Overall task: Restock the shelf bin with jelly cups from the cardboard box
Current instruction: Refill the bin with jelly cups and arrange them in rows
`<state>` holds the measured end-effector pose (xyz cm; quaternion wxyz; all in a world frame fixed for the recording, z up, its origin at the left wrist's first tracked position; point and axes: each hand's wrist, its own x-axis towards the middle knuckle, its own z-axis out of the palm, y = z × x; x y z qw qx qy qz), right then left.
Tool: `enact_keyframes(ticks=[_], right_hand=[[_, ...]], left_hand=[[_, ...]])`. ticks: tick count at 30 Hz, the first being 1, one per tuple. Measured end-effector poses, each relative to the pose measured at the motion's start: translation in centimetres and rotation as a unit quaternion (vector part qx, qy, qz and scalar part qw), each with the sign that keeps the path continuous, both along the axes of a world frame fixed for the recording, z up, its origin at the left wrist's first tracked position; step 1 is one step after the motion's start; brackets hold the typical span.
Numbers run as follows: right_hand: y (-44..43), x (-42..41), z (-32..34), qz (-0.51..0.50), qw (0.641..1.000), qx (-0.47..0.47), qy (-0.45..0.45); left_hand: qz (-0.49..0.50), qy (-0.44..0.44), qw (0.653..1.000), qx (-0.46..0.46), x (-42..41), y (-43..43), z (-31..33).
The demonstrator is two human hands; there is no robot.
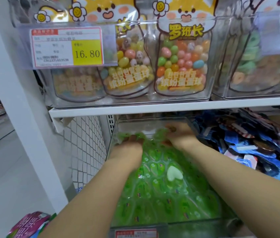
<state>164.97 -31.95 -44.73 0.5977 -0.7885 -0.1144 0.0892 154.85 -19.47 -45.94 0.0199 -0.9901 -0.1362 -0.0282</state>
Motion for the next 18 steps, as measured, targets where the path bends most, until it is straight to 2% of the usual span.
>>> enact_keyframes(ticks=[2, 6, 8, 10, 18], right_hand=[[1.4, 0.8, -1.4, -0.004, 0.985, 0.115, 0.125], [3.0, 1.8, -2.7, -0.020, 0.958, 0.197, 0.207], [3.1, 2.0, -2.6, -0.005, 0.956, 0.177, 0.234], [3.1, 2.0, -2.5, 0.006, 0.966, 0.140, 0.216], [3.1, 2.0, -2.6, -0.014, 0.962, 0.126, 0.241]], left_hand=[[0.009, 0.027, 1.000, -0.001, 0.3, 0.1, -0.2], [0.012, 0.039, 0.999, -0.006, 0.8, 0.4, -0.3], [0.009, 0.040, 0.999, 0.000, 0.9, 0.5, -0.3], [0.006, 0.039, 0.999, 0.002, 0.9, 0.6, -0.4], [0.017, 0.061, 0.998, -0.004, 0.8, 0.4, -0.4]])
